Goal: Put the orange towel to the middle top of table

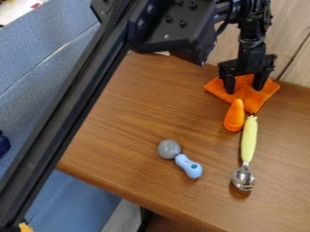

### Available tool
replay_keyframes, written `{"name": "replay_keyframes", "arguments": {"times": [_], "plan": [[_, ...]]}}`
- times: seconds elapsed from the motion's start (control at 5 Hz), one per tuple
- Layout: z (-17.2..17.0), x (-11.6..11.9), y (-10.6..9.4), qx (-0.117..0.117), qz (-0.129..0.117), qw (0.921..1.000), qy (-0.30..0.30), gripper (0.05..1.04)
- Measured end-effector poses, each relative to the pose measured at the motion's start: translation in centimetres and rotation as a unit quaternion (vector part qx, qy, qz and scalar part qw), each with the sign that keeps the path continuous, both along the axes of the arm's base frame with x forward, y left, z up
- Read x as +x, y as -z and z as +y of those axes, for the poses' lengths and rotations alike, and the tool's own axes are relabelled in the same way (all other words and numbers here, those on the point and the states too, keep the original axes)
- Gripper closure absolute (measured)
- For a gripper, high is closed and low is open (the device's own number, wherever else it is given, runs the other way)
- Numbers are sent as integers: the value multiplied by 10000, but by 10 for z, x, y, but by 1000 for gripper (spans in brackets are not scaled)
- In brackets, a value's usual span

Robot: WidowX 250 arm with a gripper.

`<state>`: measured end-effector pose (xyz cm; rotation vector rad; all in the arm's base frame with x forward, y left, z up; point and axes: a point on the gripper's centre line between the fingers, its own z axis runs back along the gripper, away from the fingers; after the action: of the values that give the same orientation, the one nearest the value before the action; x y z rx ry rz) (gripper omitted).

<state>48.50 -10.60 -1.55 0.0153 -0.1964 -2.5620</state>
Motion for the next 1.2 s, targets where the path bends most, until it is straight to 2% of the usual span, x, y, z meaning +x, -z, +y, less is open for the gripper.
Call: {"name": "replay_keyframes", "arguments": {"times": [0.4, 0.6, 0.8, 1.2], "plan": [[0, -5, -3, -12, -53, 10000, 53, 83], [-7, -9, -21, -23, -238, 9996, 132, 83], [-9, -10, -50, -77, -585, 9982, 136, 83], [0, -25, -95, -158, -1056, 9943, 67, 83]]}}
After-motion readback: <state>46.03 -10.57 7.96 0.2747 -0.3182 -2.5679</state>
